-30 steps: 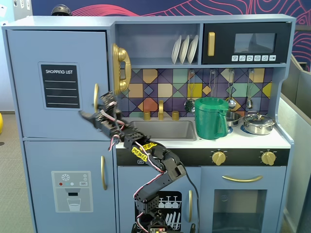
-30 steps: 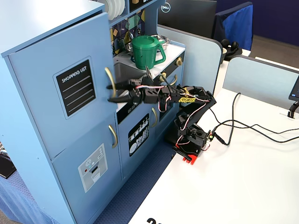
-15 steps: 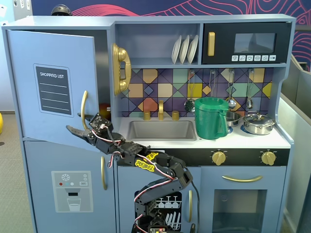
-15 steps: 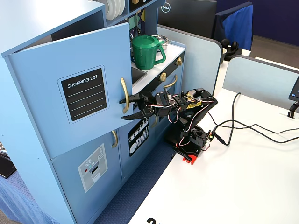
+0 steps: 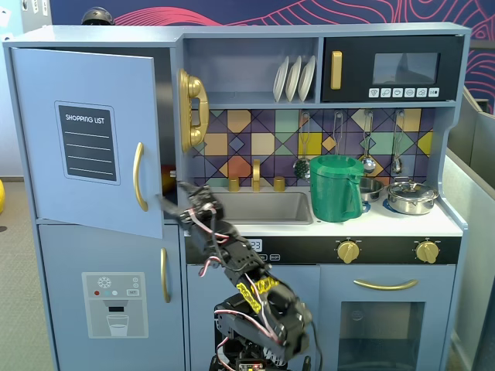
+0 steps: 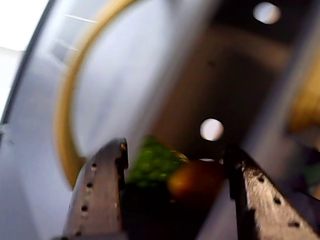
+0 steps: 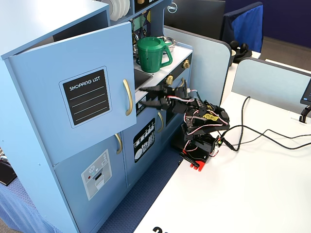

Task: Open the left cabinet door

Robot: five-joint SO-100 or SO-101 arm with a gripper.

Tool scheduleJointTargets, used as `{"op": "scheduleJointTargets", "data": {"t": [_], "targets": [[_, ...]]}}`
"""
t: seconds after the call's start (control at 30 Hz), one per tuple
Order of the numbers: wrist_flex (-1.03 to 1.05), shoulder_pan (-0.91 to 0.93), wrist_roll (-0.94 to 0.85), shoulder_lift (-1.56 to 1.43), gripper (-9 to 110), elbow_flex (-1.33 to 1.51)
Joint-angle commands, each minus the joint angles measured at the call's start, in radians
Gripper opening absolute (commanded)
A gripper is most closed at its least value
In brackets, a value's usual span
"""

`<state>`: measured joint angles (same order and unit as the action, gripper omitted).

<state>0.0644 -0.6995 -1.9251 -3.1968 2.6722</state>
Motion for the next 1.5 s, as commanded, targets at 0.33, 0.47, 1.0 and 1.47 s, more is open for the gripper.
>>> {"op": "scheduleJointTargets", "data": {"t": [0.33,0.47,1.0,1.47], "targets": [[0.129,0.144,0.147,0.408,16,-0.245],[0.006,0.018,0.041,0.548,15,-0.290],[-0.383,-0.502,-0.367,0.733,16,-0.202],[-0.359,-0.311,-0.273,0.724,15,-0.153]]}}
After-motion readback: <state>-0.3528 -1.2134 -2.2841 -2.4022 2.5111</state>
